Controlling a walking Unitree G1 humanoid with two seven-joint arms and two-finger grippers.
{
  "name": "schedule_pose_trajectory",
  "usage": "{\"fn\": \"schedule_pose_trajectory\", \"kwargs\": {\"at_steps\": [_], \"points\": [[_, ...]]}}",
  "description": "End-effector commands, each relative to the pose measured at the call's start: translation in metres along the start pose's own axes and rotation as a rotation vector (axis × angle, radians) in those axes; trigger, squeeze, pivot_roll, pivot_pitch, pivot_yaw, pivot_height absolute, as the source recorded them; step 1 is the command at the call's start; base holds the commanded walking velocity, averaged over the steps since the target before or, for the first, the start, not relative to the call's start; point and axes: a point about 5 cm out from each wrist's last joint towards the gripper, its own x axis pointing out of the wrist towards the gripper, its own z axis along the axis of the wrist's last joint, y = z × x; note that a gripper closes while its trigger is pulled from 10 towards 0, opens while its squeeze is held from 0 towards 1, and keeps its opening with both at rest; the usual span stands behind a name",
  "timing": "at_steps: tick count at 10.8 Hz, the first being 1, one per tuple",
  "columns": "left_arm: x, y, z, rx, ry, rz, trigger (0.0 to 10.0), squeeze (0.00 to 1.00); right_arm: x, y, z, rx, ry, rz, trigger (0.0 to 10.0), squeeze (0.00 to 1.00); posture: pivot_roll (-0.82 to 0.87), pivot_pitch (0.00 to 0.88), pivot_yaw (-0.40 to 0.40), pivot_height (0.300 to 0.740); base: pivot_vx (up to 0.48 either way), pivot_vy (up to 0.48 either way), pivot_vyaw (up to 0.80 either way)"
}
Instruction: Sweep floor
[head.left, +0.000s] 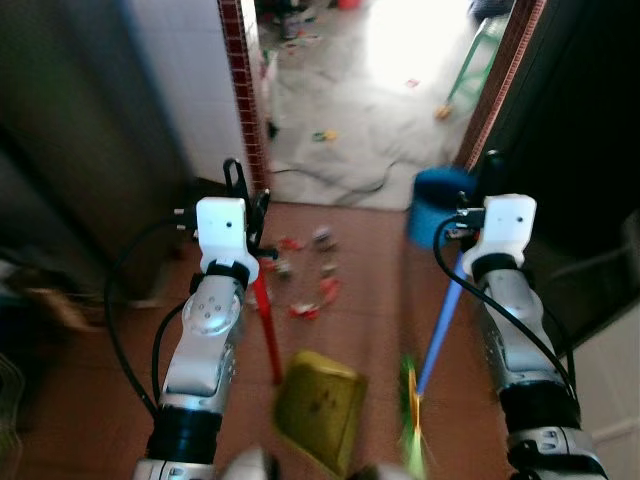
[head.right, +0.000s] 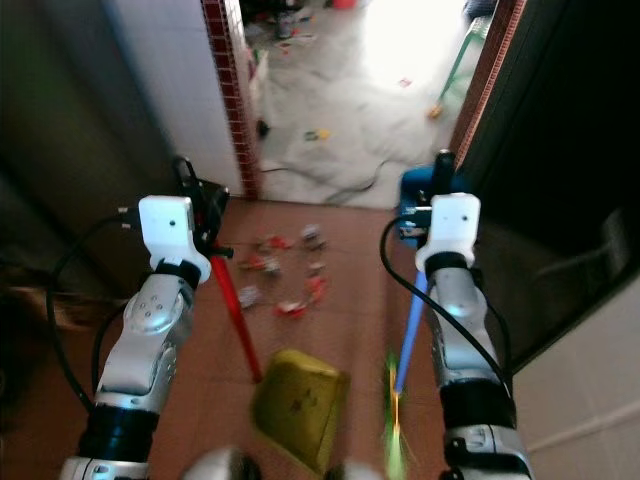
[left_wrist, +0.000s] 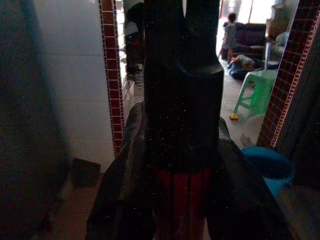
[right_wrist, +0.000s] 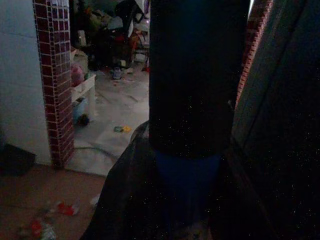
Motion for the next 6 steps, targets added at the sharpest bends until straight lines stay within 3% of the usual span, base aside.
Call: {"fn": "schedule_pose_trajectory", "kwargs": {"at_steps": [1, 4, 6], "points": [[0.007, 0.009, 0.02, 0.057, -0.087, 0.035, 10.0, 0.0, 0.007, 0.01, 0.016, 0.006, -0.064, 0.044, 10.0, 0.0, 0.05, 0.061, -0.041, 0.74, 0.33, 0.349, 0.0], [0.004, 0.017, 0.015, 0.057, -0.073, 0.08, 10.0, 0.0, 0.015, 0.021, 0.024, 0.021, -0.091, 0.078, 10.0, 0.0, 0.03, 0.066, -0.024, 0.74, 0.328, 0.351, 0.0], [0.001, 0.017, 0.01, 0.054, -0.056, 0.091, 10.0, 0.0, 0.01, 0.017, 0.016, 0.008, -0.069, 0.071, 10.0, 0.0, 0.03, 0.062, -0.021, 0.74, 0.328, 0.351, 0.0]]}}
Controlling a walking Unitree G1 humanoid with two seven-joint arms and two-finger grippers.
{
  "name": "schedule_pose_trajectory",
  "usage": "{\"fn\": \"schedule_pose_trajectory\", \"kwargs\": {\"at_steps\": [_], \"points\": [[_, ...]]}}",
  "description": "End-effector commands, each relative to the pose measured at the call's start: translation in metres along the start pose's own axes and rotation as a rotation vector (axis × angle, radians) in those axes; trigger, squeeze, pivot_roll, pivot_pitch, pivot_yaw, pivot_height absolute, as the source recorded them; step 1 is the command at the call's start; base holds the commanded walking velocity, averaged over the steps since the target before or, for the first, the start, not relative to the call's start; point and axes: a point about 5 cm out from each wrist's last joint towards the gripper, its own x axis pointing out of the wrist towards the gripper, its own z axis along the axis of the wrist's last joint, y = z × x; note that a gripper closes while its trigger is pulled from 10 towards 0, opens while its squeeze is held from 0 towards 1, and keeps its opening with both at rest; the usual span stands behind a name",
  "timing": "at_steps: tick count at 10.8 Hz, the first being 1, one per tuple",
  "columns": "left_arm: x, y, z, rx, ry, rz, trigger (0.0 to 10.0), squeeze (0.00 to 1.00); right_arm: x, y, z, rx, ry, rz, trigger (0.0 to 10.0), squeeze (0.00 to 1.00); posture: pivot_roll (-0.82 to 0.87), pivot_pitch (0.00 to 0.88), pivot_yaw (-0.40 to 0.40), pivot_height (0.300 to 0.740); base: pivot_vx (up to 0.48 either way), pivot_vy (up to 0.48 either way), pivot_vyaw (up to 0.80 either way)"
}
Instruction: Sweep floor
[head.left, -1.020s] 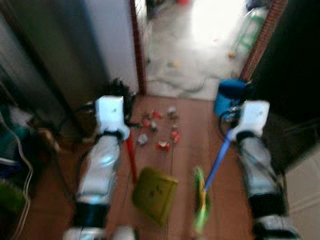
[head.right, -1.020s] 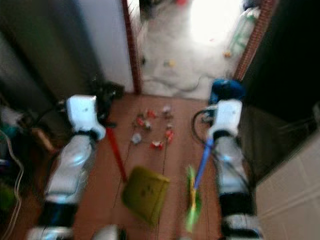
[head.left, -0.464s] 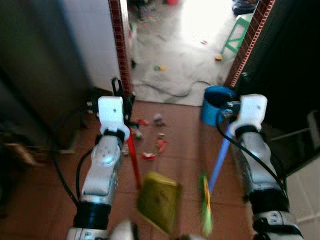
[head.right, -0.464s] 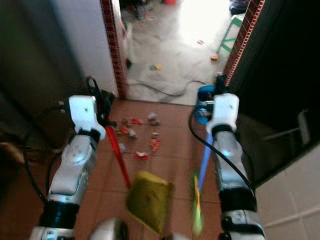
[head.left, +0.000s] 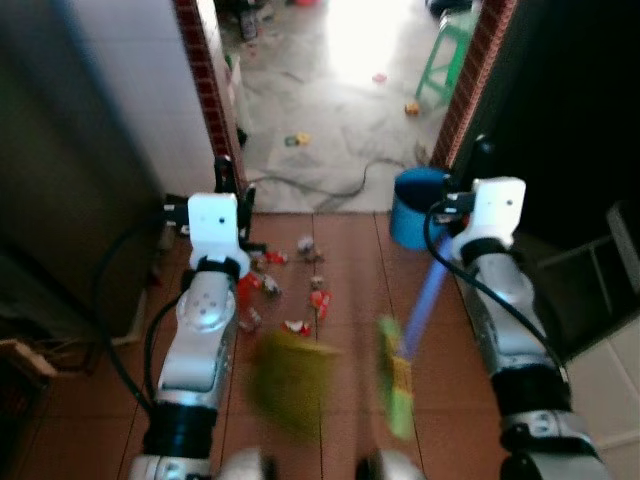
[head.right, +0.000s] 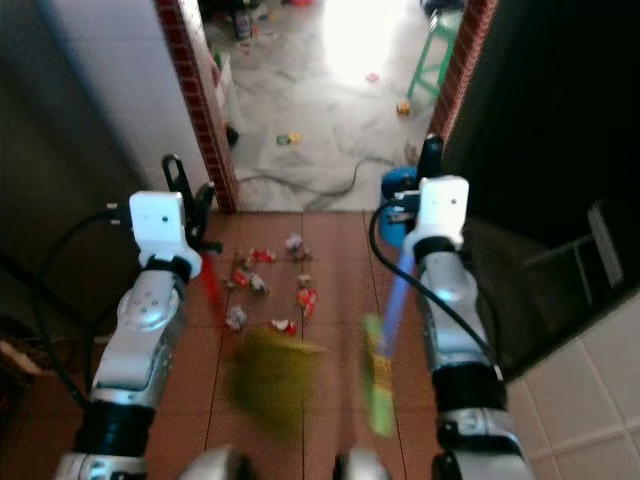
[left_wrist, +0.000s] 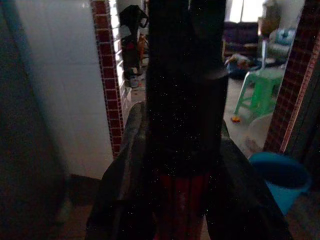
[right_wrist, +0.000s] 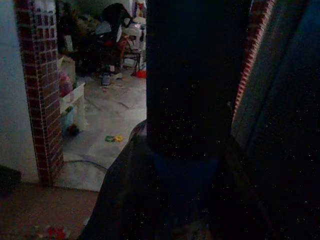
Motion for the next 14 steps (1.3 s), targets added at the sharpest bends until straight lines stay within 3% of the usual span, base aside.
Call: {"fn": "schedule_pose_trajectory", "kwargs": {"at_steps": [1, 3, 6, 10, 14], "points": [[0.002, 0.01, 0.009, 0.034, -0.046, 0.035, 10.0, 0.0, 0.001, 0.01, 0.006, 0.009, -0.038, 0.028, 10.0, 0.0, 0.03, 0.061, -0.019, 0.74, 0.33, 0.349, 0.0], [0.002, 0.01, 0.008, 0.057, -0.059, 0.067, 10.0, 0.0, 0.002, 0.01, 0.007, 0.007, -0.044, 0.037, 10.0, 0.0, 0.03, 0.057, -0.018, 0.74, 0.328, 0.351, 0.0], [0.005, 0.014, 0.009, 0.077, -0.055, 0.133, 10.0, 0.0, 0.005, 0.003, 0.008, -0.029, -0.049, 0.019, 10.0, 0.0, 0.03, 0.038, -0.025, 0.74, 0.0, 0.0, 0.0], [0.0, 0.018, -0.001, 0.124, -0.033, 0.216, 10.0, 0.0, 0.005, 0.008, 0.01, -0.036, -0.067, 0.052, 10.0, 0.0, 0.02, 0.034, -0.025, 0.74, 0.0, 0.0, 0.0], [-0.001, 0.016, 0.0, 0.098, -0.053, 0.171, 10.0, 0.0, 0.004, 0.009, 0.009, -0.033, -0.067, 0.054, 10.0, 0.0, 0.02, 0.043, -0.021, 0.74, 0.075, 0.0, 0.0]]}}
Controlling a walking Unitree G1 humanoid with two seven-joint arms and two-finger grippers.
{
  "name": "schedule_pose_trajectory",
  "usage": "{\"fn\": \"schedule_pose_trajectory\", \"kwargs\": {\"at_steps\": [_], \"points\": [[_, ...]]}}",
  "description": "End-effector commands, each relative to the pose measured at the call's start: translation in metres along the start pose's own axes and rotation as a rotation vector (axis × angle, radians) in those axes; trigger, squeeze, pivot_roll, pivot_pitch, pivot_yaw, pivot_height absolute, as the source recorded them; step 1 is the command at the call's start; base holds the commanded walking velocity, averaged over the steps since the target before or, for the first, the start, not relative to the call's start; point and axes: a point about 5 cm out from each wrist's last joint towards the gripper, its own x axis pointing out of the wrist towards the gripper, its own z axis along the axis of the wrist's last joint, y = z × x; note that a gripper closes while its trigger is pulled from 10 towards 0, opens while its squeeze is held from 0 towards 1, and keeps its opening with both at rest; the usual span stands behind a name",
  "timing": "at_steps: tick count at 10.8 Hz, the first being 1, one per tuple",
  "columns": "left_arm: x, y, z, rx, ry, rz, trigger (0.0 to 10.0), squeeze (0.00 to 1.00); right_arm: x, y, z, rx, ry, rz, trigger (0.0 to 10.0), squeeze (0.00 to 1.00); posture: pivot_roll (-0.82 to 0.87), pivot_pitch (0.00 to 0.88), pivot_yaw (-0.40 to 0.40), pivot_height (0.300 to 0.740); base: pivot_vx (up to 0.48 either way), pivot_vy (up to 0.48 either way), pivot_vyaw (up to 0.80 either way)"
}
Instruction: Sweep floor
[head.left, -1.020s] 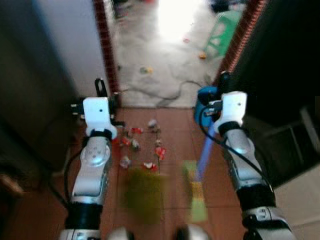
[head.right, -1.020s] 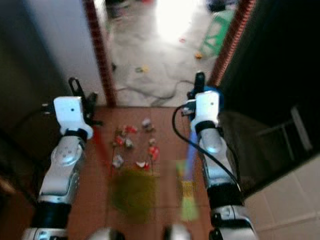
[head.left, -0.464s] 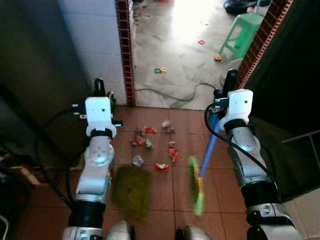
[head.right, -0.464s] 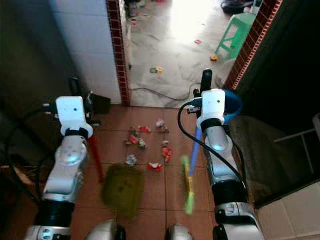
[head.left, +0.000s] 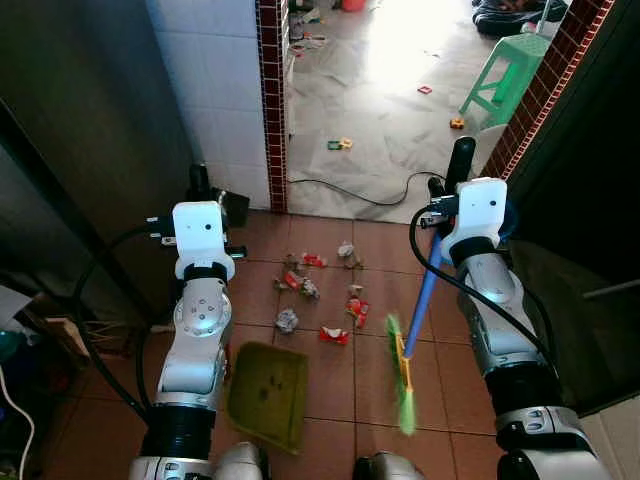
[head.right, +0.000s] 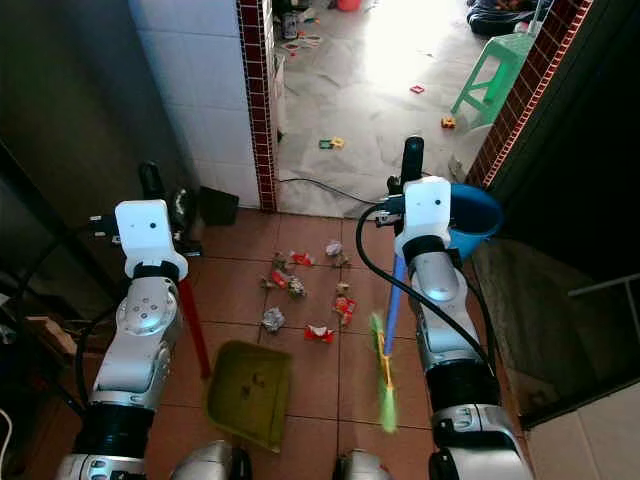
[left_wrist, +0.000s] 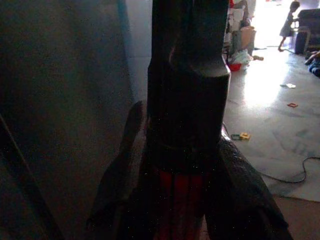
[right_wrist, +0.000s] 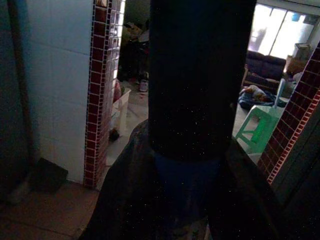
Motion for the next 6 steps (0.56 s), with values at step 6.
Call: {"fn": "schedule_pose_trajectory", "kwargs": {"at_steps": [6], "points": [[0.0002, -0.0022, 0.0118, -0.016, -0.072, -0.026, 10.0, 0.0, 0.0002, -0.001, 0.0085, -0.008, -0.049, 0.009, 10.0, 0.0, 0.02, 0.051, -0.021, 0.74, 0.38, 0.0, 0.0]]}}
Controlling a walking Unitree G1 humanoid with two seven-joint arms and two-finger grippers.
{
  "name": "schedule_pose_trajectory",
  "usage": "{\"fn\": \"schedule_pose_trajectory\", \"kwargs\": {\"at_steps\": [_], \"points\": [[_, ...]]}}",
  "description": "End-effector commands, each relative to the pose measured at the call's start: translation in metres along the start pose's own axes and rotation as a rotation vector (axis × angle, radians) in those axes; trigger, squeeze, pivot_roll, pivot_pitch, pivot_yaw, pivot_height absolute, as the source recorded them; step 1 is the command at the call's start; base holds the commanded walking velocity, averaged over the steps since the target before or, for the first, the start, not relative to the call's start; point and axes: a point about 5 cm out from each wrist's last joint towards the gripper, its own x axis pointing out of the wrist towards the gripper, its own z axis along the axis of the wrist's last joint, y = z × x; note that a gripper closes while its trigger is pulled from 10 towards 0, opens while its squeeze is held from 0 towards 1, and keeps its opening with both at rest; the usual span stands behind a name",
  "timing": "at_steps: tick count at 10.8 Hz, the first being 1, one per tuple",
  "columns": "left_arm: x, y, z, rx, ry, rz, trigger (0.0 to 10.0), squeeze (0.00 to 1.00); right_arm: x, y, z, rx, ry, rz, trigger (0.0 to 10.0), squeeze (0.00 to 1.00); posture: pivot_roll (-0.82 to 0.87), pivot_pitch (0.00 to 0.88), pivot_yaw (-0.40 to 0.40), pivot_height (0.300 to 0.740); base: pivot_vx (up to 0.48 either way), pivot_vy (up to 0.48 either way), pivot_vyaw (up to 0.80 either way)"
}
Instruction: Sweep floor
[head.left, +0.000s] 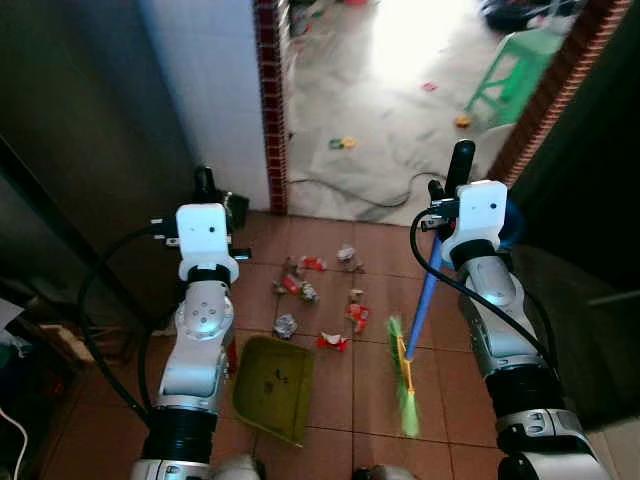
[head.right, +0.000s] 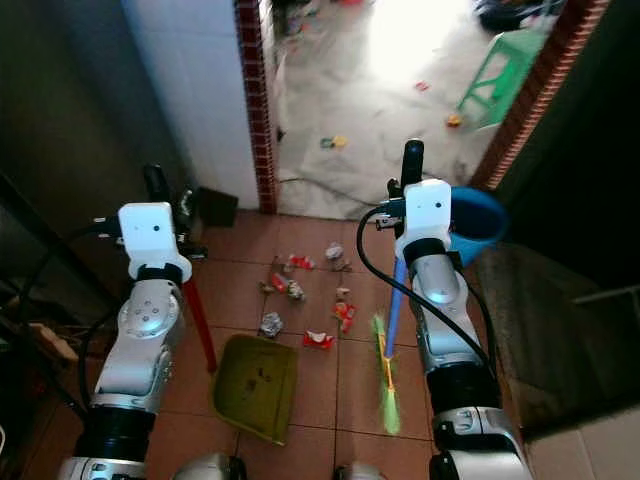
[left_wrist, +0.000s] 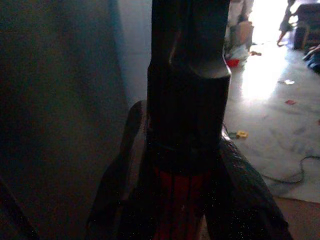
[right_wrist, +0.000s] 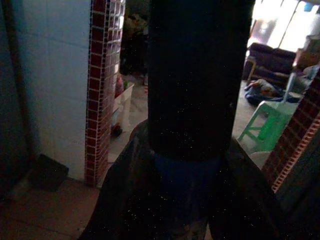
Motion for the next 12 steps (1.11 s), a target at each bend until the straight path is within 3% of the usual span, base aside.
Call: {"fn": "schedule_pose_trajectory", "kwargs": {"at_steps": [1, 6, 12], "points": [[0.0024, -0.0004, 0.0119, -0.008, -0.059, -0.001, 10.0, 0.0, 0.0022, -0.0002, 0.0111, -0.009, -0.057, 0.008, 10.0, 0.0, 0.02, 0.054, -0.018, 0.74, 0.48, 0.0, 0.0], [0.0008, -0.0021, 0.0114, -0.014, -0.053, 0.005, 10.0, 0.0, 0.0022, 0.0008, 0.0099, -0.012, -0.048, 0.024, 10.0, 0.0, 0.03, 0.067, -0.037, 0.74, 0.42, 0.0, 0.0], [0.0006, -0.0044, 0.014, 0.0, -0.075, 0.022, 10.0, 0.0, 0.0017, 0.0017, 0.0077, -0.021, -0.037, 0.045, 10.0, 0.0, 0.03, 0.061, -0.048, 0.74, 0.0, 0.0, 0.0]]}}
